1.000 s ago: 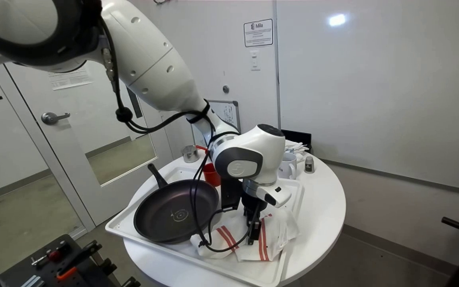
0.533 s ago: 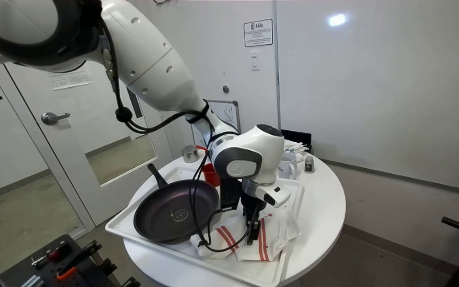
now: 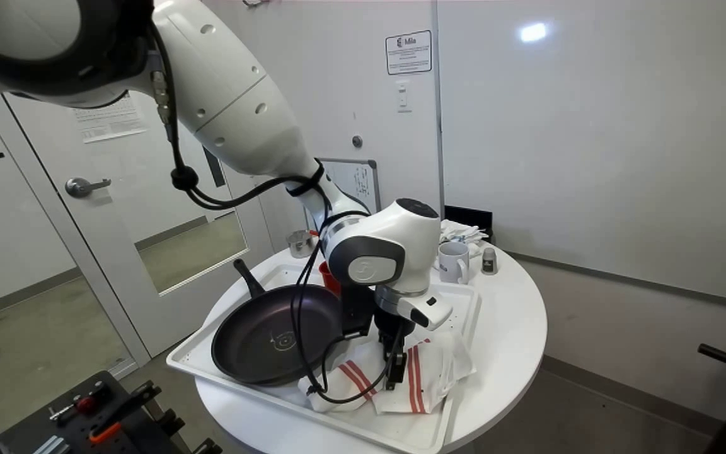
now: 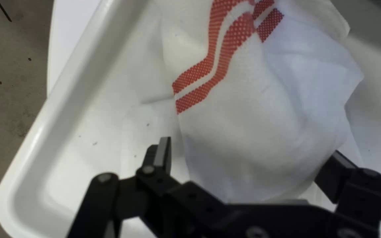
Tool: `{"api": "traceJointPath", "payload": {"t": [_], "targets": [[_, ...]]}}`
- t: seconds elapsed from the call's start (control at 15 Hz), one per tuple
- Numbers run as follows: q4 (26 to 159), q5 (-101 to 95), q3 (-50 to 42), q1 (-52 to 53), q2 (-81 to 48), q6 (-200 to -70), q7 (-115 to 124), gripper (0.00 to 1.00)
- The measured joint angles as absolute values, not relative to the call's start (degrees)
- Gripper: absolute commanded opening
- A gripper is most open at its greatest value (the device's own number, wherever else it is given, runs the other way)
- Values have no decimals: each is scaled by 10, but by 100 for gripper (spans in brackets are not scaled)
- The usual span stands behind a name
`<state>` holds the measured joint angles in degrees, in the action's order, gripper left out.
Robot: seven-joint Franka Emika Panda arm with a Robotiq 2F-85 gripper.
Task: Wipe the pan with a towel
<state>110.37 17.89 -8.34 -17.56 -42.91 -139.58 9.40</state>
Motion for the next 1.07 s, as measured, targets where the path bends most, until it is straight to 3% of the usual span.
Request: {"api": "traceJointPath", "payload": {"t": [0.07,0.13,0.8,0.93,1.07], "targets": [[1115,179,-82,-175,-423,-1404,89,100],[1127,179,-82,-173,-416,-1413,84,82],[1201,178,-75,-169,-364,-1457,58,6],[1208,178,-75,-169,-359,-1460,54,0],[1213,178,-74,-169,-355,-1462,51,3]]}}
